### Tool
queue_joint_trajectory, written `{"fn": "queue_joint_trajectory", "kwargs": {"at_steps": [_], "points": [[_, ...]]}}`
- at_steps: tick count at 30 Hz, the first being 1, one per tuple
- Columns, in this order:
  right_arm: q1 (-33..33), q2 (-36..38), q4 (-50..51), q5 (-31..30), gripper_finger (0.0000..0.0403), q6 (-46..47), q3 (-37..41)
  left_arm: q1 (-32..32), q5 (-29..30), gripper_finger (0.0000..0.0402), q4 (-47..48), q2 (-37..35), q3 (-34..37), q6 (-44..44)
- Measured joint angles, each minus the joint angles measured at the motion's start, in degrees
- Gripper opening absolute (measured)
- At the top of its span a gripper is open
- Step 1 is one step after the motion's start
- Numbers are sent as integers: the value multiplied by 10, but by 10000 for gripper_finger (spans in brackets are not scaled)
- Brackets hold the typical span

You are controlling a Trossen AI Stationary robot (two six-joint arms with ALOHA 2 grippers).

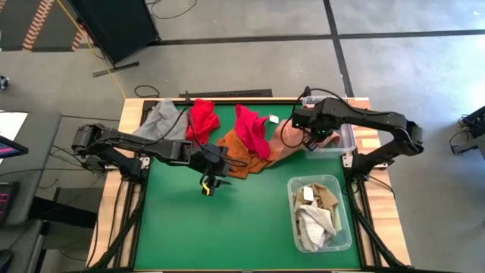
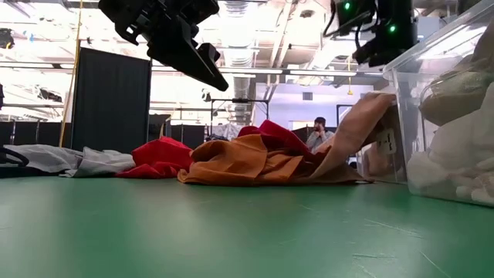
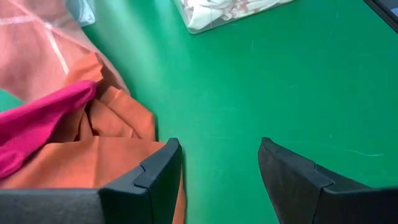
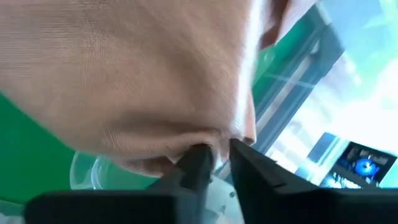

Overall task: Sort towels by color in basket
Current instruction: Put the brown patterned towel into the top transparent bin

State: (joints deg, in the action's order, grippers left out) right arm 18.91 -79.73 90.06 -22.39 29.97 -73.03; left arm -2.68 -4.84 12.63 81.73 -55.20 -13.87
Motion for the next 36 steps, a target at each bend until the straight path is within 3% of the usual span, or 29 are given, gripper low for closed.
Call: {"fn": "queue_joint_trajectory", "kwargs": {"at_steps": [8, 12, 17, 22, 36], "points": [[-33, 28, -3, -32, 238, 0, -54, 0, 0, 203, 0, 0, 0, -4], [-60, 36, -43, -28, 277, -54, -80, 0, 0, 203, -1, 0, 0, -4], [-147, 27, -160, 15, 283, -225, -81, 0, 0, 203, -1, 0, 0, -4], [-213, -17, -187, 8, 284, -363, -81, 0, 0, 203, -2, 0, 0, -4], [-179, -188, -95, -56, 284, -459, -80, -8, 0, 203, 0, 0, 0, -6]]}}
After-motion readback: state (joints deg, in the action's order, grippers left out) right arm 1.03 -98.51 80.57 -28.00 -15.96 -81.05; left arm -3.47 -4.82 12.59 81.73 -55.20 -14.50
